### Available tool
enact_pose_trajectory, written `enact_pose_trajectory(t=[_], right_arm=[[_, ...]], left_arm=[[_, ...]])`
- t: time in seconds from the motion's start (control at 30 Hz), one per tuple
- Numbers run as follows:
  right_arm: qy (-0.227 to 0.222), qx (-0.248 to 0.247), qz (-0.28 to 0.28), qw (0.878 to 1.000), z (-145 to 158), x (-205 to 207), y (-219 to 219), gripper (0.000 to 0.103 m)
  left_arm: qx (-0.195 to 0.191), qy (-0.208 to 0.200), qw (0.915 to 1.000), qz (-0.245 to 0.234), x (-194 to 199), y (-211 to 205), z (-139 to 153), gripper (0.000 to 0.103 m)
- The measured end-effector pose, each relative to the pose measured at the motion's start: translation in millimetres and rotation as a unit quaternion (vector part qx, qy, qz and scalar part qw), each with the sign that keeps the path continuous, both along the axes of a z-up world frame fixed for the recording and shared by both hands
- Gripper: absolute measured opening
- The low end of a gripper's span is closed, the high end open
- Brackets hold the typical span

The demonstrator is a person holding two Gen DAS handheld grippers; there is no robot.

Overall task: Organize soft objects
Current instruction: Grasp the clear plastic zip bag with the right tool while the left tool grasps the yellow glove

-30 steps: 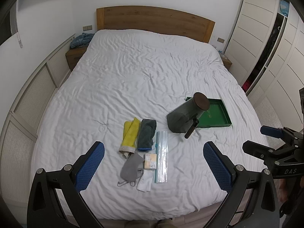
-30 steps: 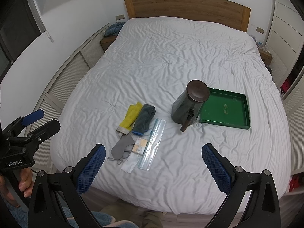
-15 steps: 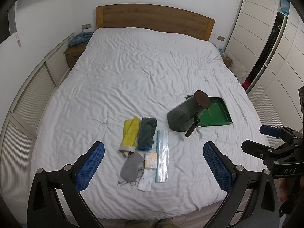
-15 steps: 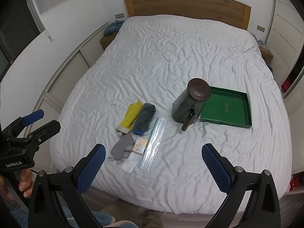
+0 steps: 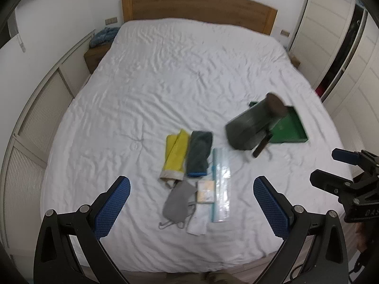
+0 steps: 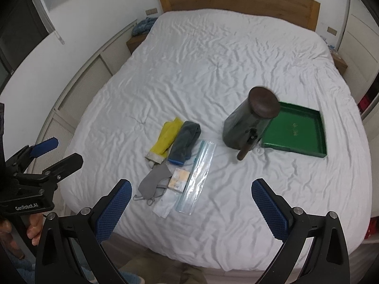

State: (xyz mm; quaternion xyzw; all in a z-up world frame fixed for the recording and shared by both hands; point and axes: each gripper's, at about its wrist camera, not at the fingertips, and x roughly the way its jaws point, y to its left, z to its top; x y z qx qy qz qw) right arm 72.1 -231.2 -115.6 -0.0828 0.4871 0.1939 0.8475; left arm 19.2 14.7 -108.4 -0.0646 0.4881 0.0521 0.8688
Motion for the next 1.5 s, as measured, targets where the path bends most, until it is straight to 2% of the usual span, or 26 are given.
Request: enact_pose_trajectory(t=[0.1, 0.4, 0.73, 0.97, 1.2, 1.27, 1.5], right_arm=[[0.013, -0.006, 0.002, 1.000, -31, 16, 12, 0.103], [0.064, -0.020, -0.014, 0.998, -158, 82, 47, 0.103], [0.073, -0.027, -0.042, 0.996, -279, 145, 73, 0.103], [0.079, -0.046, -0.039, 0.995, -336, 169, 84, 0.103], [0.093, -0.059, -0.045, 0.993, -368, 186, 84, 0.102], [0.098, -0.065, -0.047, 0.992, -378, 190, 85, 0.100], [0.116, -0.070, -0.059, 0.989, -402, 203, 82, 0.081]], left_arm=[[0.002, 0.018, 0.9998, 0.000, 15, 9, -26, 0.102], [0.014, 0.056, 0.9983, -0.006, 68, 34, -120, 0.102], [0.046, 0.097, 0.9939, -0.025, 125, 42, -223, 0.102], [0.062, 0.123, 0.9900, -0.028, 150, 40, -273, 0.102], [0.069, 0.135, 0.9883, -0.017, 162, 47, -293, 0.102], [0.068, 0.140, 0.9877, -0.014, 166, 49, -297, 0.102], [0.065, 0.161, 0.9845, -0.024, 178, 45, -317, 0.102]])
